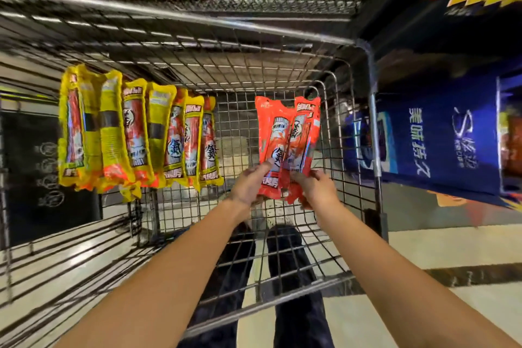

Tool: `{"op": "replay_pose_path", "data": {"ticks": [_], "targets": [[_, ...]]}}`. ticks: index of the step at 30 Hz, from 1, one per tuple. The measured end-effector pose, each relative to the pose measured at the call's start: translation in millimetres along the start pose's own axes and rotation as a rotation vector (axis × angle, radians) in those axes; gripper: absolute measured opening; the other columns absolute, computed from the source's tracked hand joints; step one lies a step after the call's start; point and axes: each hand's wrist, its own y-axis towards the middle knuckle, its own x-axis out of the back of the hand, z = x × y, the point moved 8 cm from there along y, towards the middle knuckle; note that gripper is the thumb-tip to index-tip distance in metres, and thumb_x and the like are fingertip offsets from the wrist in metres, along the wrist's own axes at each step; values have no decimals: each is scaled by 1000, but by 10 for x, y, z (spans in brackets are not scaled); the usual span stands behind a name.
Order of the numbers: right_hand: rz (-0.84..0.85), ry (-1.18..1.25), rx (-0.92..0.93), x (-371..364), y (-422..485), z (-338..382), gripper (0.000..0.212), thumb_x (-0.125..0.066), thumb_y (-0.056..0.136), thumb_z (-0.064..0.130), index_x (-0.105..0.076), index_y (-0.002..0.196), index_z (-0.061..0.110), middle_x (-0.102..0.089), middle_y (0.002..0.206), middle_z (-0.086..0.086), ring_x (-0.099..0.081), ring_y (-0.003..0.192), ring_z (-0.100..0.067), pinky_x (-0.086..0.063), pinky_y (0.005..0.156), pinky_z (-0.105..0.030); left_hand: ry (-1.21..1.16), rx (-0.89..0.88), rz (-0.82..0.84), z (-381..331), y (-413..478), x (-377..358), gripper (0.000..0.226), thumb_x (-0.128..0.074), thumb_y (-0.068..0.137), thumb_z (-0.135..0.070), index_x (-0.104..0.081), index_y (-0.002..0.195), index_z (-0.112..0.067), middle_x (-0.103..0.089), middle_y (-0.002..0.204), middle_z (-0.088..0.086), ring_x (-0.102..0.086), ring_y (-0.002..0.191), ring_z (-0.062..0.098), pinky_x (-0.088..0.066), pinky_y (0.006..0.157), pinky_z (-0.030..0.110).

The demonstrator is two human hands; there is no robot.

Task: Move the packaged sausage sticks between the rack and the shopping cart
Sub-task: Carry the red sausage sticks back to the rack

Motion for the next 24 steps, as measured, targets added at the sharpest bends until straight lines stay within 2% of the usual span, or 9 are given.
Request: {"op": "replay_pose_path", "data": {"ticks": [2, 4, 7, 9, 12, 15, 17, 19, 24], "targets": [[92, 119, -33, -40, -191, 0, 31, -70, 83, 37, -62, 103, 14, -71, 76, -2, -57, 62, -20, -42, 56, -30, 77, 39, -56, -16, -113, 97, 41, -62, 84, -59, -65, 101, -22, -74, 102, 11, -70, 98, 30, -57, 85, 37], [160, 265, -90, -62, -408, 4, 29, -66, 87, 34, -64, 102, 9, -67, 69, -2, -54, 62, -18, -45, 62, -32, 143, 59, -66, -51, -289, 174, 48, -60, 82, -63, -63, 105, -21, -76, 92, 6, -73, 86, 24, -55, 60, 24], [231, 475, -94, -2, -774, 86, 24, -57, 90, 24, -59, 106, 6, -63, 78, -11, -59, 63, -21, -52, 62, -35, 176, 55, -69, -155, -605, 259, 47, -64, 86, -51, -59, 112, -12, -74, 92, 7, -74, 69, 19, -55, 55, 26], [292, 544, -67, 71, -1073, 131, 21, -56, 88, 21, -53, 105, 9, -60, 77, -12, -52, 54, -20, -43, 48, -29, 210, 27, -79, -272, -921, 279, 35, -64, 90, -39, -62, 103, -6, -74, 86, 12, -73, 67, 23, -60, 64, 31], [361, 586, -37, 212, -1596, 142, 37, -67, 67, 29, -52, 96, 13, -54, 71, -7, -35, 47, -16, -21, 45, -28, 226, 14, -50, -403, -1342, 254, 36, -65, 85, -37, -65, 100, -5, -73, 92, 21, -70, 82, 38, -54, 86, 59], [408, 663, 10, 388, -2117, 70, 30, -73, 70, 44, -58, 81, 20, -50, 68, -5, -33, 40, -13, -10, 49, -30, 261, 2, -5, -516, -1762, 213, 43, -60, 87, -40, -65, 109, -3, -70, 99, 25, -67, 79, 30, -53, 84, 57], [390, 724, 29, 513, -2394, -52, 34, -65, 80, 58, -62, 77, 24, -52, 66, -3, -32, 38, -12, -7, 49, -29, 272, -23, 24, -556, -2030, 173, 55, -62, 81, -44, -62, 113, 0, -69, 94, 24, -65, 73, 29, -57, 73, 53], [320, 783, 51, 653, -2610, -218, 40, -67, 75, 61, -66, 77, 22, -50, 67, -8, -31, 37, -13, -8, 48, -29, 279, -61, 72, -597, -2259, 124, 47, -60, 90, -37, -59, 115, 2, -65, 87, 19, -63, 67, 27, -55, 61, 40], [136, 918, 105, 1053, -3126, -752, 46, -80, 65, 50, -62, 92, 16, -47, 67, -10, -39, 38, -16, -11, 46, -31, 368, -110, 161, -582, -2556, -186, 36, -60, 92, -32, -66, 112, -2, -65, 89, 16, -62, 71, 26, -53, 57, 33]]}}
